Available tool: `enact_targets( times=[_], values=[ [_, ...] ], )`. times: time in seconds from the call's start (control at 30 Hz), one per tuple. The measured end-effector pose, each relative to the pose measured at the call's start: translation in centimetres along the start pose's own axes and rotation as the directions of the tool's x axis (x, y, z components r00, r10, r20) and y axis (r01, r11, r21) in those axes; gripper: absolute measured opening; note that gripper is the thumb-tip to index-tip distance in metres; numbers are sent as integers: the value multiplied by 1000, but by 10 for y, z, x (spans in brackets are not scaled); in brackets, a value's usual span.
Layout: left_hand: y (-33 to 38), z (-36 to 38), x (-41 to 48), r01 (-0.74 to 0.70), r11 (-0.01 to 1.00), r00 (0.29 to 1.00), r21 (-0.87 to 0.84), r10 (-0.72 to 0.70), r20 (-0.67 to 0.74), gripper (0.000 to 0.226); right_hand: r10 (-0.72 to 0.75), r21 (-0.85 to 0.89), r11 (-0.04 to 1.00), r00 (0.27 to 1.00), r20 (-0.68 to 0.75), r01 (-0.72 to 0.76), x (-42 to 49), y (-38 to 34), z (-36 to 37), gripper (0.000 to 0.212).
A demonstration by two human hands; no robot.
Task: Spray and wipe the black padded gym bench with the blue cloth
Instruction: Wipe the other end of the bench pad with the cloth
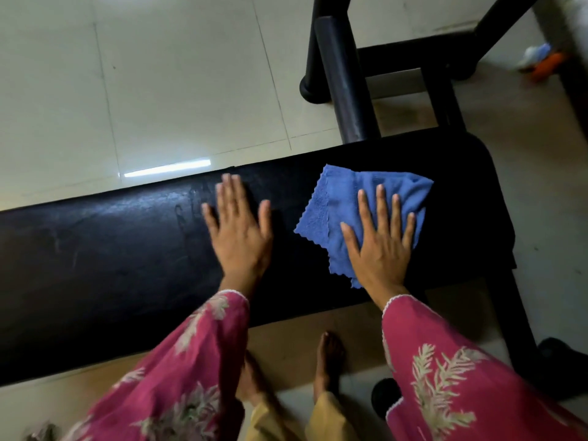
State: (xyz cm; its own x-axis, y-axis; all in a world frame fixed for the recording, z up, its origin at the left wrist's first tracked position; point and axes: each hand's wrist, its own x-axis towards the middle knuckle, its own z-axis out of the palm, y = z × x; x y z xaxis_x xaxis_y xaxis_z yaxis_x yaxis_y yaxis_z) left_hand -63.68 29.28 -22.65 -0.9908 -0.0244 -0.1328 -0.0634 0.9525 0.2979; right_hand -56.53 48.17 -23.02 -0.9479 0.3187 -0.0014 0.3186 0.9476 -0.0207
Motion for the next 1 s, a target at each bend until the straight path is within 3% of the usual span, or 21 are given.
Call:
enact_targets(
  times=[0.13, 0.3, 0.47, 0.6, 0.63, 0.8, 0.93, 1.0],
  values=[
    [23, 15, -11, -136, 990, 990, 43, 134, 48, 71, -46, 15, 999, 999, 28, 46, 12, 29, -2, 62],
    [19, 17, -12, -145, 987, 989, 64, 143, 28, 67, 170, 59, 983, 985, 27, -172, 19, 35, -8, 61],
    [21, 19, -12, -129, 989, 991, 70, 127, 32, 67, -62, -30, 998, 996, 60, 64, 11, 32, -3, 59],
    [28, 12, -9, -97, 995, 995, 16, 97, 29, 71, 288, 108, 951, 957, 29, -289, 49, 41, -8, 63],
    [35, 11, -6, -94, 995, 995, -9, 95, 21, 71, 320, 116, 940, 947, 28, -321, 49, 35, -7, 63],
    [73, 24, 12, -295, 955, 954, 0, 295, 51, 66, 104, 24, 994, 994, 24, -105, 40, 54, -2, 64],
    [70, 31, 12, -316, 948, 947, 46, 312, 72, 64, 305, 102, 946, 952, 37, -307, 58, 76, -7, 68],
    [70, 31, 12, -320, 946, 946, 57, 316, 68, 64, 226, 94, 969, 974, 36, -228, 50, 63, -6, 65]
  ],
)
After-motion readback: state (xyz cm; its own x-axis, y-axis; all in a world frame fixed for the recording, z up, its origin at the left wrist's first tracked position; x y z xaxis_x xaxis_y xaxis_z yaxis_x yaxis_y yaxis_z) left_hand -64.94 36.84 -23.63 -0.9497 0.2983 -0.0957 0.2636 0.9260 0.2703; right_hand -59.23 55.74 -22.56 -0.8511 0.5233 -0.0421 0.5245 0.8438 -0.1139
